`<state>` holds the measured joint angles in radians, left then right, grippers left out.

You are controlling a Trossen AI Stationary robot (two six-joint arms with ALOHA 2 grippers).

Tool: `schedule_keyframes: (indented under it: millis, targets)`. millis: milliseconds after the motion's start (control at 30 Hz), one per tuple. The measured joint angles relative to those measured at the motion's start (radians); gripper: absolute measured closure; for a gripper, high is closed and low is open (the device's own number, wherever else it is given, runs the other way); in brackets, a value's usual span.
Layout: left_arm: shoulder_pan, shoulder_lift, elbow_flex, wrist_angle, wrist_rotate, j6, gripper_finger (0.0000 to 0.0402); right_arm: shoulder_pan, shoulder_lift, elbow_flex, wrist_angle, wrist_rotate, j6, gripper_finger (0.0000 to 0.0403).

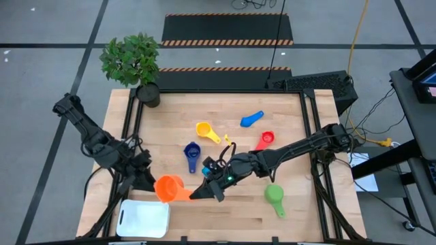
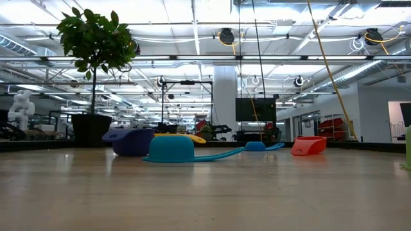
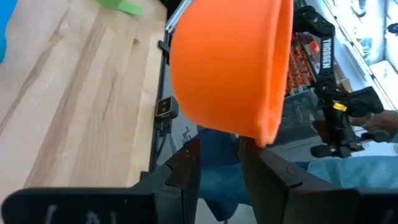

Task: Nest measuring cups in basket
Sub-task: Put the orange measuring cup into the white bin

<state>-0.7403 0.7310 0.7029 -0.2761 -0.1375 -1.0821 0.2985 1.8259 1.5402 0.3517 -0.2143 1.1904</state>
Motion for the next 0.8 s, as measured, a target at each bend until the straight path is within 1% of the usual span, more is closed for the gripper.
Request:
schedule_keyframes:
  millis: [133, 300, 533, 800]
  targets:
    - [0.000, 0.006, 0.000, 0.030, -0.003, 0.008, 0.0289, -0.003, 0.000, 0.000, -0.019, -0.031, -0.013, 0.0403]
    - [0.000, 0.006, -0.001, 0.103, -0.003, 0.034, 0.0289, -0.007, -0.001, 0.000, -0.047, -0.096, -0.043, 0.0403]
    - [0.000, 0.006, -0.001, 0.110, 0.001, 0.040, 0.0289, -0.033, -0.001, 0.000, -0.050, -0.148, -0.059, 0.0403]
    - [-0.001, 0.003, -0.001, 0.117, 0.090, 0.034, 0.0289, -0.074, 0.000, 0.000, -0.050, -0.229, -0.054, 0.0403]
